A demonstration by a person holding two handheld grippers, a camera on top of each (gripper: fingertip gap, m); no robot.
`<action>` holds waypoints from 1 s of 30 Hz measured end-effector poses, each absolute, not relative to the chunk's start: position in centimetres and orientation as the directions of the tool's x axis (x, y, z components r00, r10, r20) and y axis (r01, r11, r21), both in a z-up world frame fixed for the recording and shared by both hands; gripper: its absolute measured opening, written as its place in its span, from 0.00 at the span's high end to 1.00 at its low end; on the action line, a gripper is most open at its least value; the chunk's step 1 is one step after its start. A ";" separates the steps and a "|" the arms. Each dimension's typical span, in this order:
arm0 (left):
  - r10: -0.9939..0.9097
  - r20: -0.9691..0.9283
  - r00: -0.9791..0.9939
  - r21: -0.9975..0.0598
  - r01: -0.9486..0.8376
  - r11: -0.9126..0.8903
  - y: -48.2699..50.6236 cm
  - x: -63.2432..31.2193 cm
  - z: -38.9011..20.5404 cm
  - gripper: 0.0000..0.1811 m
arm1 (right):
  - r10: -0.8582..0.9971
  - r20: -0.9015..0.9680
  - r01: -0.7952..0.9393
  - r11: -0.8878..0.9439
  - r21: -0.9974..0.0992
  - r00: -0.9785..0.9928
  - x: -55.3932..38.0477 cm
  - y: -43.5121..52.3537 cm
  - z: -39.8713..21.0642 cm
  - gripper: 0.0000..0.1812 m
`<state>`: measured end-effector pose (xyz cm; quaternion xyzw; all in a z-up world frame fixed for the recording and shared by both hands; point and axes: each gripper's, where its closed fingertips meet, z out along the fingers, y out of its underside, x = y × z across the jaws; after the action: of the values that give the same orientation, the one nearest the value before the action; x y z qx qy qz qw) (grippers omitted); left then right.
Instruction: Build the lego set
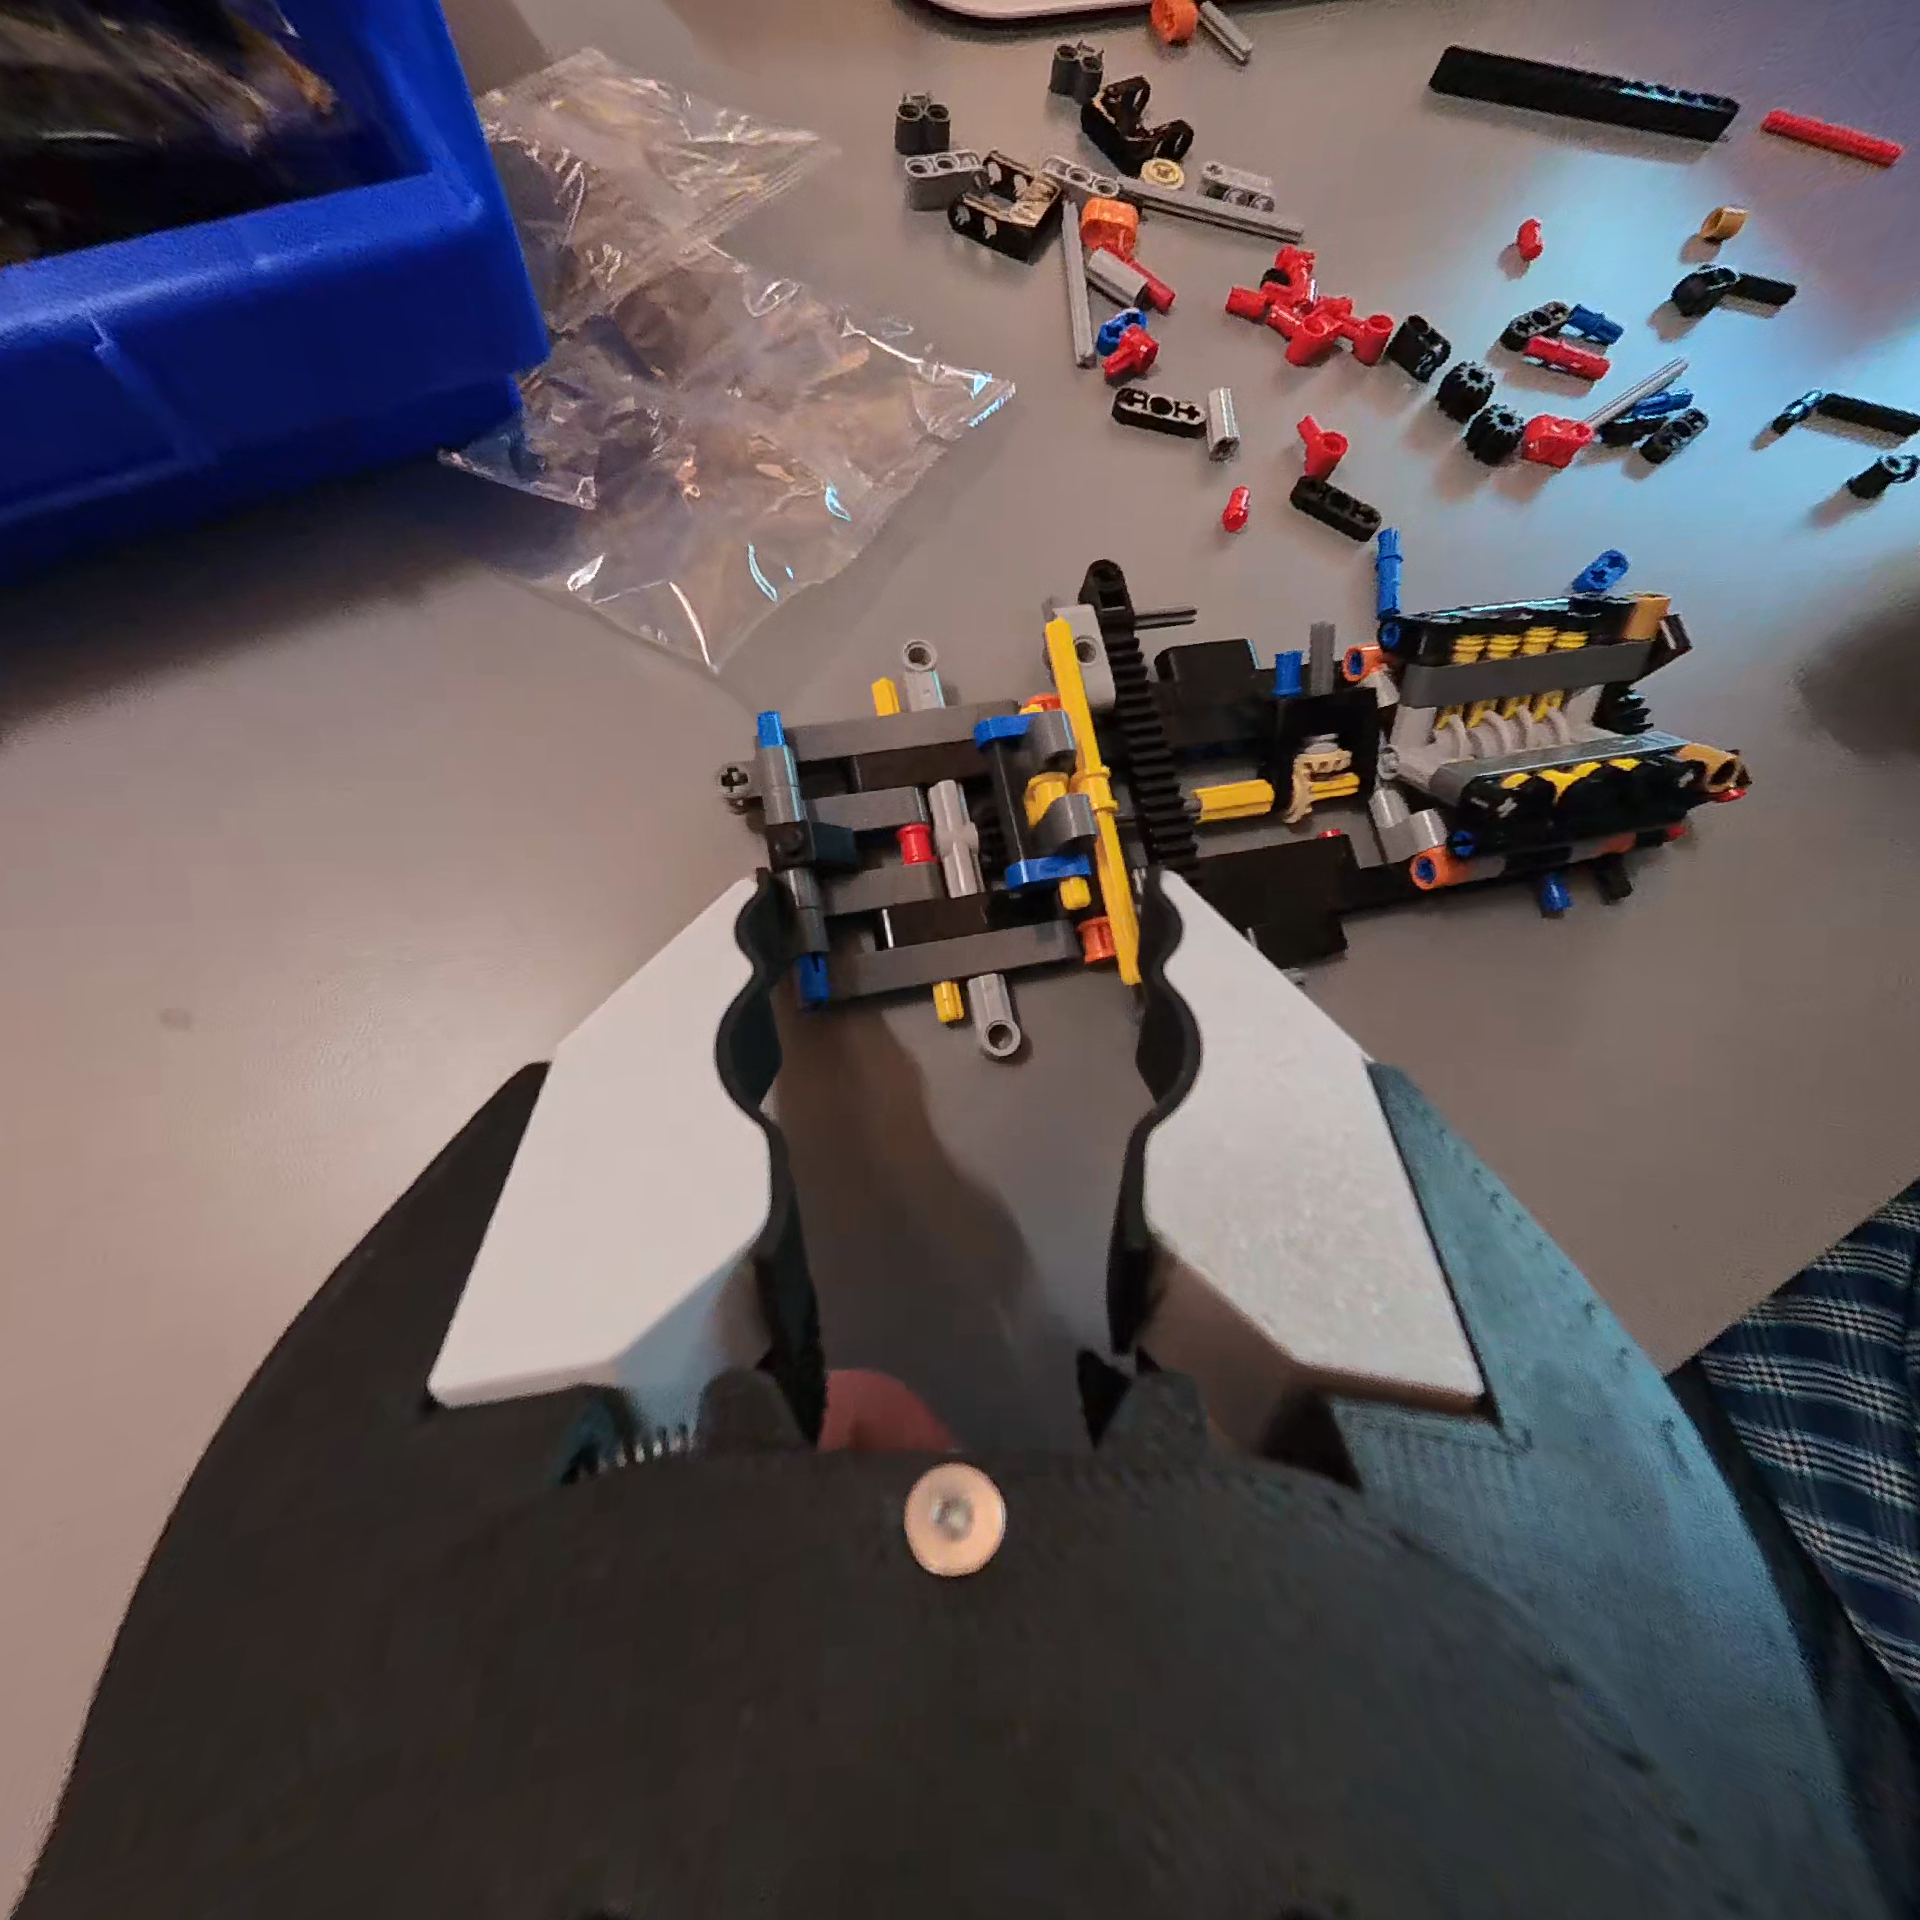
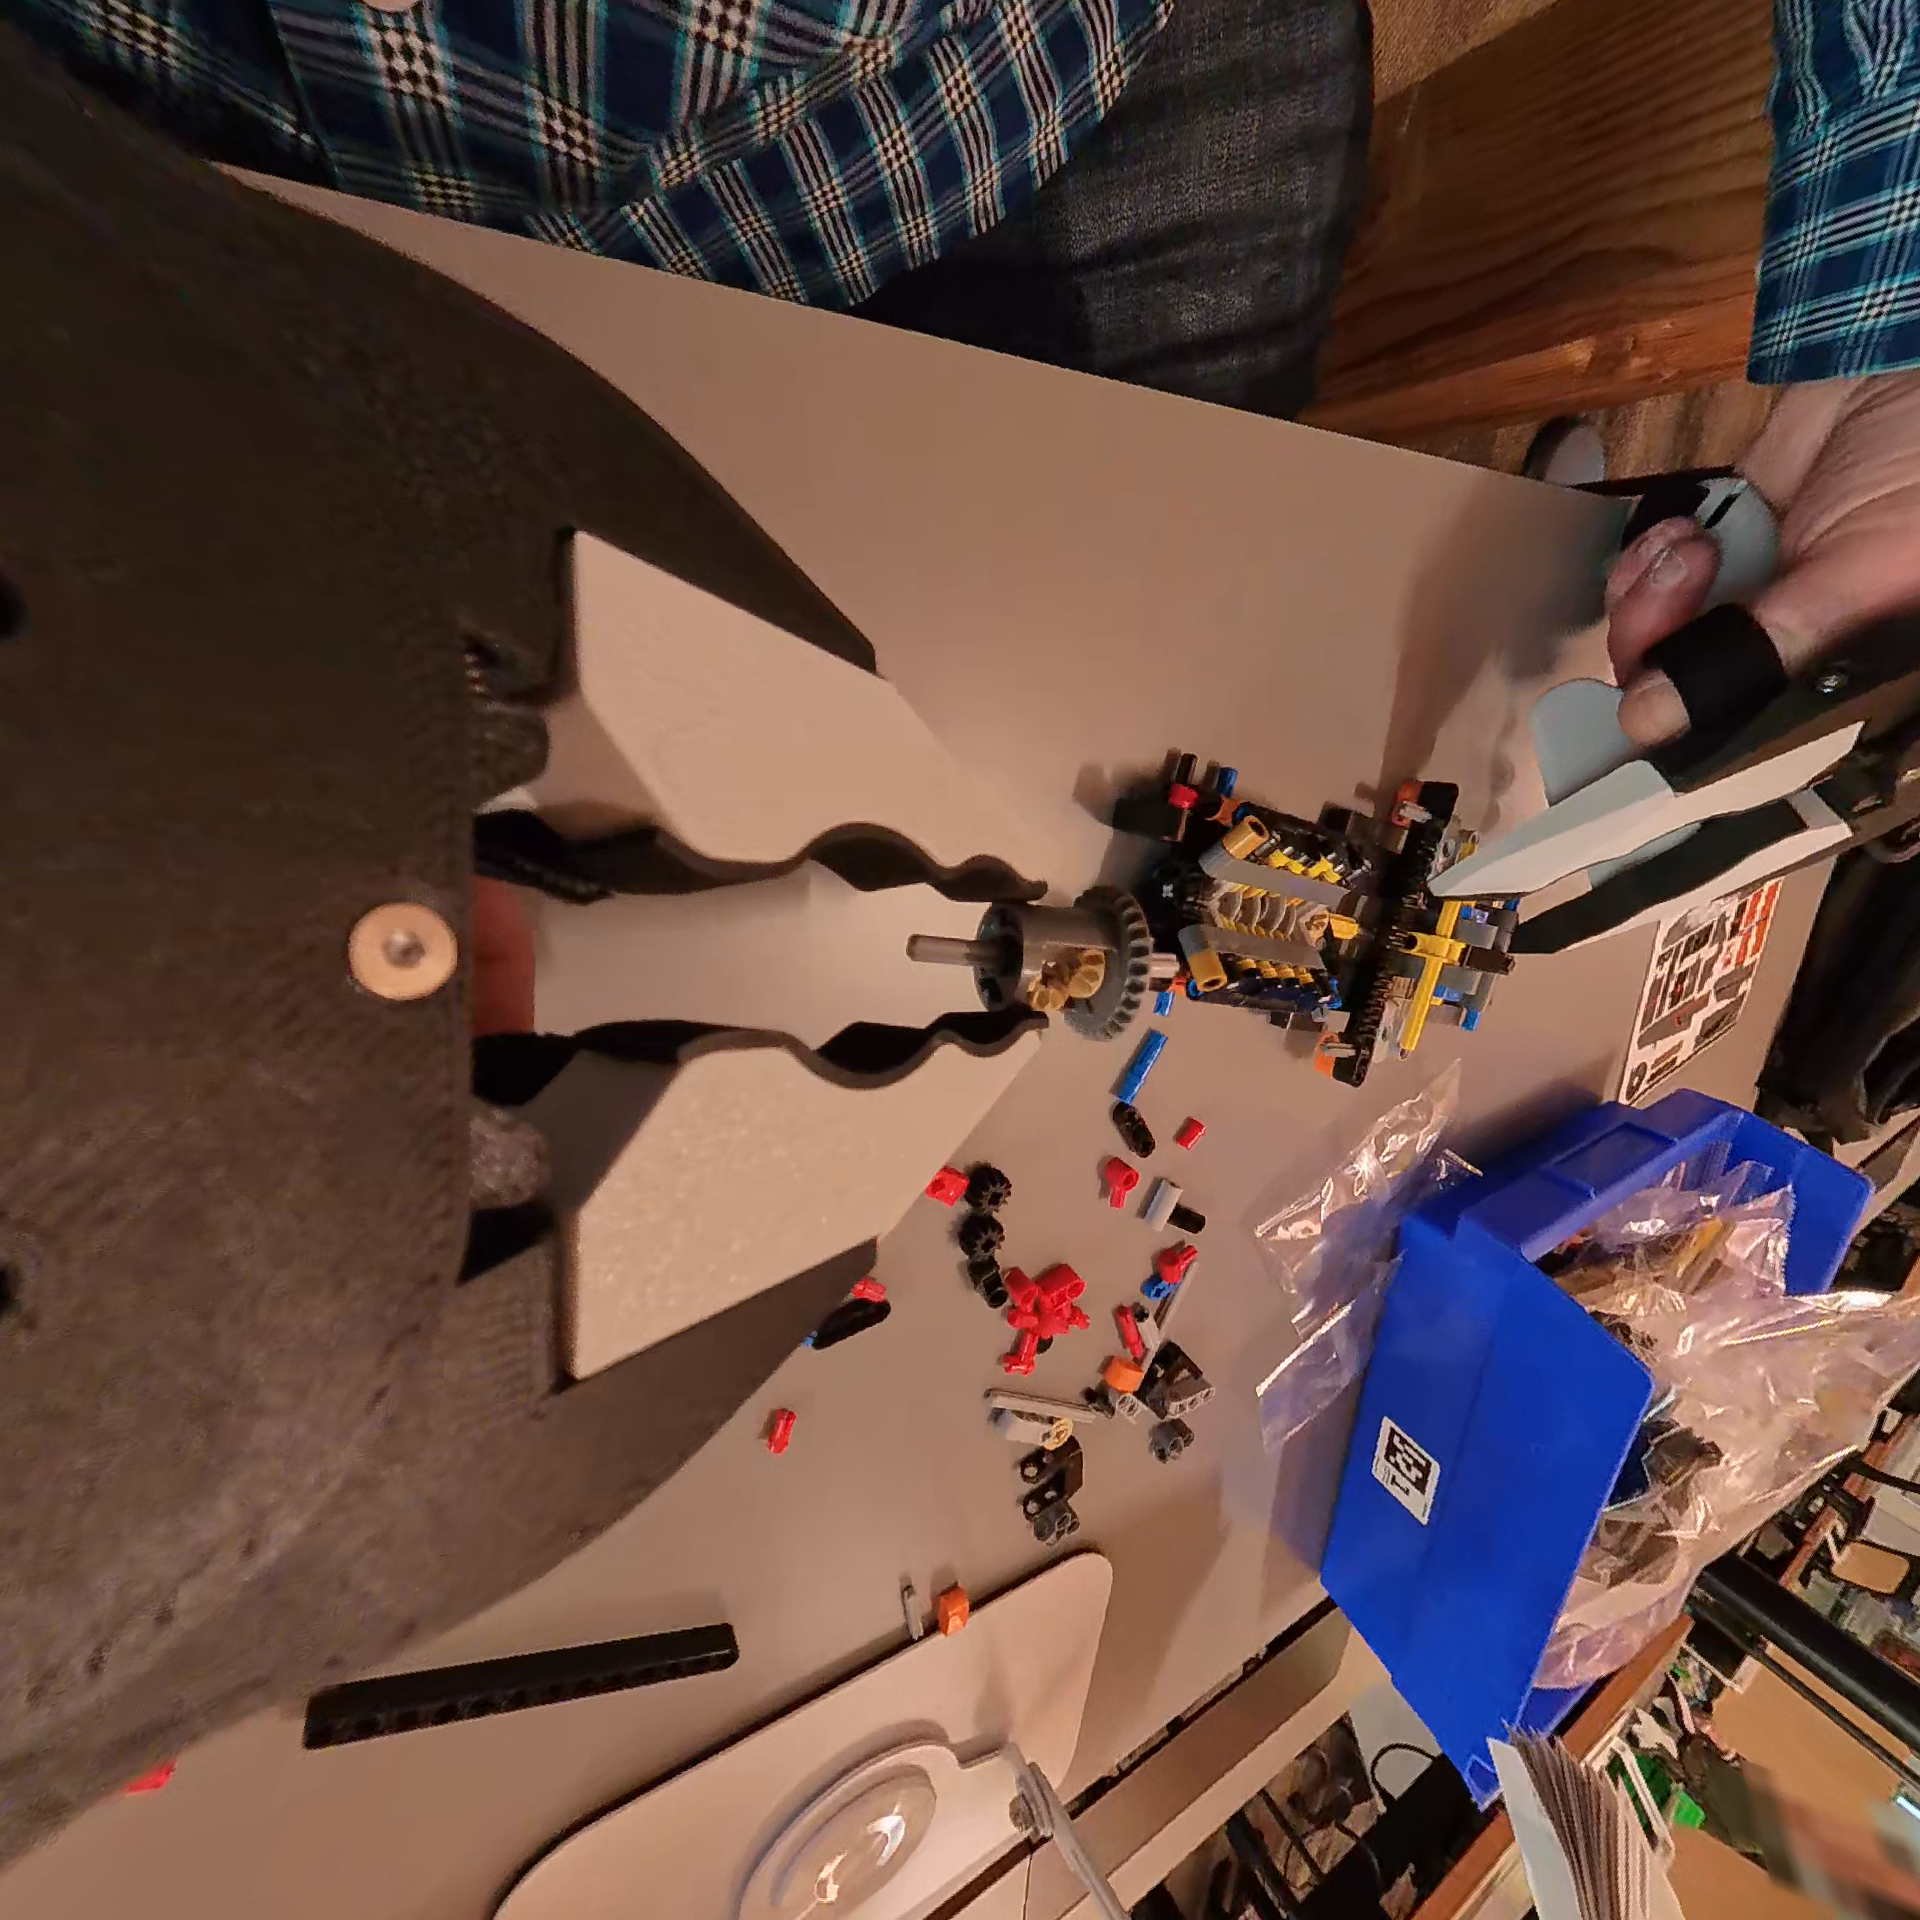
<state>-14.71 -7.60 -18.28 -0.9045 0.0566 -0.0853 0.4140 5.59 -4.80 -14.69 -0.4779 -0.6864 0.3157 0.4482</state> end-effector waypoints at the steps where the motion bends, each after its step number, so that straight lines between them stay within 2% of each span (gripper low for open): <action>1: -0.172 0.104 0.980 -0.760 -0.033 -0.649 -7.6 -14.7 -18.3 0.63 | 0.940 0.312 0.374 0.342 -0.862 -0.139 5.6 -4.7 -14.7 0.90; 30: -0.210 0.094 0.973 -0.759 -0.067 -0.647 -4.7 -9.0 -18.5 0.64 | 0.948 0.316 0.395 0.300 -0.869 -0.024 9.6 -2.2 -14.0 0.90</action>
<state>-8.95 -4.67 -18.45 -0.9034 0.0767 -0.0870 0.4129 9.59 -2.21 -14.04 -0.5142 -0.6530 0.2930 0.4726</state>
